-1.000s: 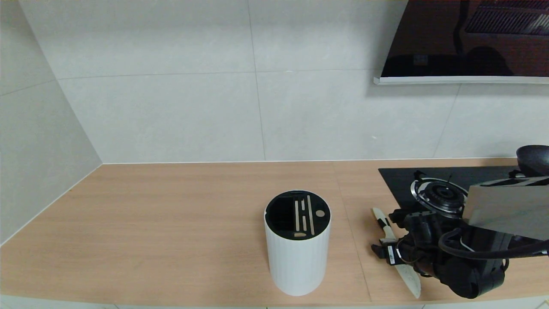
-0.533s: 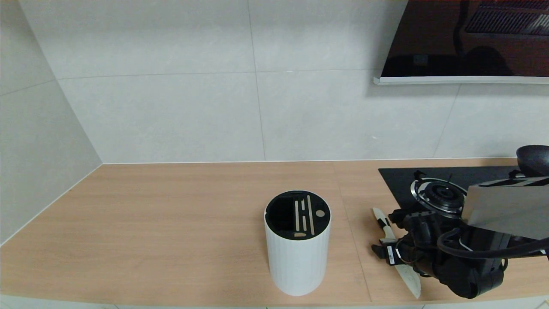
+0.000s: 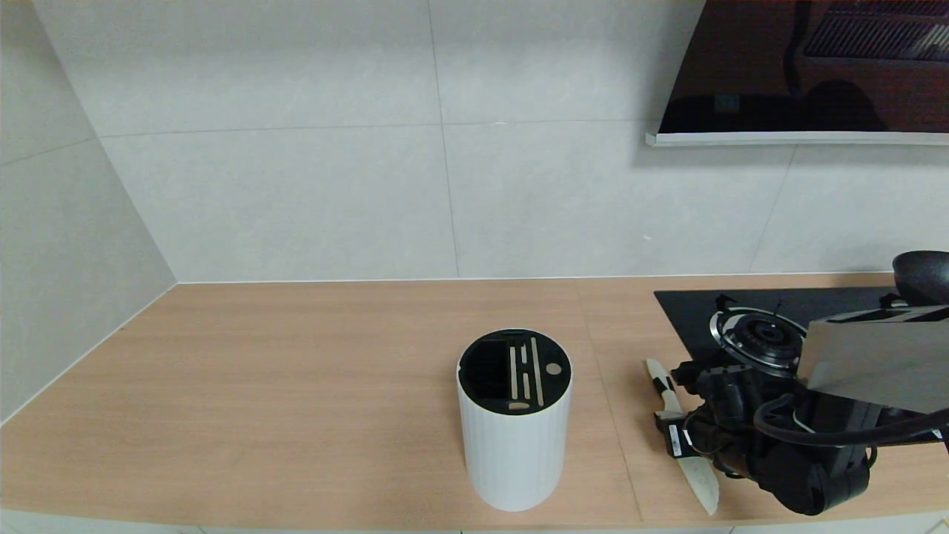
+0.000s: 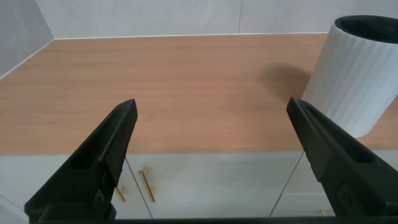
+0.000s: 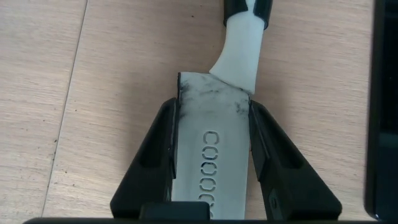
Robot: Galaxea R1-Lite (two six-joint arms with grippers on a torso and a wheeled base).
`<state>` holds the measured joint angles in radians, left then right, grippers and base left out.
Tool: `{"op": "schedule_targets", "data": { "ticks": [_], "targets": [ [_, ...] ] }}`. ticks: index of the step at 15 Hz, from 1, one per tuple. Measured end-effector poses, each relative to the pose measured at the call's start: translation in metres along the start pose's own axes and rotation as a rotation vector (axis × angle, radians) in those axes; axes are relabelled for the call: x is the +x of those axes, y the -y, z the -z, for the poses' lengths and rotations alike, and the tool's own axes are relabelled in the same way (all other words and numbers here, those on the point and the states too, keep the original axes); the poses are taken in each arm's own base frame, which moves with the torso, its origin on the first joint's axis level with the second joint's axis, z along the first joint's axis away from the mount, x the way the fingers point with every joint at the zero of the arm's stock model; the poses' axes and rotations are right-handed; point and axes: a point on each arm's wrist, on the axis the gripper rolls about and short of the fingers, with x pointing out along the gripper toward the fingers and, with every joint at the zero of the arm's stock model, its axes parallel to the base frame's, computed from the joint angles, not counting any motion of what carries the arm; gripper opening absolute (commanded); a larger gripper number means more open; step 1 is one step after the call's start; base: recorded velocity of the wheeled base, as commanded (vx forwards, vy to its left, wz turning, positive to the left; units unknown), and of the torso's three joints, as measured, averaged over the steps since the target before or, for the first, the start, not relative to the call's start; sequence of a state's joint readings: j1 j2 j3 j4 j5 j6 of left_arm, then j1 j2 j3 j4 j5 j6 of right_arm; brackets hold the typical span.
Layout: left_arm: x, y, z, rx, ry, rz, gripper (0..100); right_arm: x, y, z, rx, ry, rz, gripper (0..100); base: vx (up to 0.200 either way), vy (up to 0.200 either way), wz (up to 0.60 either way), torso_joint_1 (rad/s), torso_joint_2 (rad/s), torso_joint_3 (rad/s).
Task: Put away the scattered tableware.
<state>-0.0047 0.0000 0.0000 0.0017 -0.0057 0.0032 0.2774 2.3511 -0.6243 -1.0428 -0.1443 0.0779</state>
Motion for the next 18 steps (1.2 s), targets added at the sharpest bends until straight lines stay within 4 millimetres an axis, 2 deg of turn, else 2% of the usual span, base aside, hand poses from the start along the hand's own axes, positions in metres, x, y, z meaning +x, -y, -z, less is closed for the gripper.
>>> {"op": "schedule_targets", "data": {
  "ticks": [5,9,11,16,18],
  "targets": [
    [0.0,0.0,0.0,0.0,0.0,0.0,100,-0.004,0.0,-0.005,0.002,0.017,0.013,0,0.0,0.0,0.0,0.0,0.0,0.0],
    [0.0,0.0,0.0,0.0,0.0,0.0,100,-0.028,-0.003,-0.026,0.004,0.092,0.022,0,0.0,0.0,0.0,0.0,0.0,0.0],
    [0.0,0.0,0.0,0.0,0.001,0.0,100,-0.046,-0.007,-0.04,0.004,0.144,0.004,0,0.0,0.0,0.0,0.0,0.0,0.0],
    [0.0,0.0,-0.001,0.001,0.004,-0.001,100,-0.106,-0.022,-0.071,0.006,0.261,-0.07,0,0.0,0.0,0.0,0.0,0.0,0.0],
    [-0.003,0.0,-0.012,-0.002,0.046,0.002,100,-0.127,-0.026,-0.079,0.007,0.32,-0.099,0,0.0,0.0,0.0,0.0,0.0,0.0]
  ]
}}
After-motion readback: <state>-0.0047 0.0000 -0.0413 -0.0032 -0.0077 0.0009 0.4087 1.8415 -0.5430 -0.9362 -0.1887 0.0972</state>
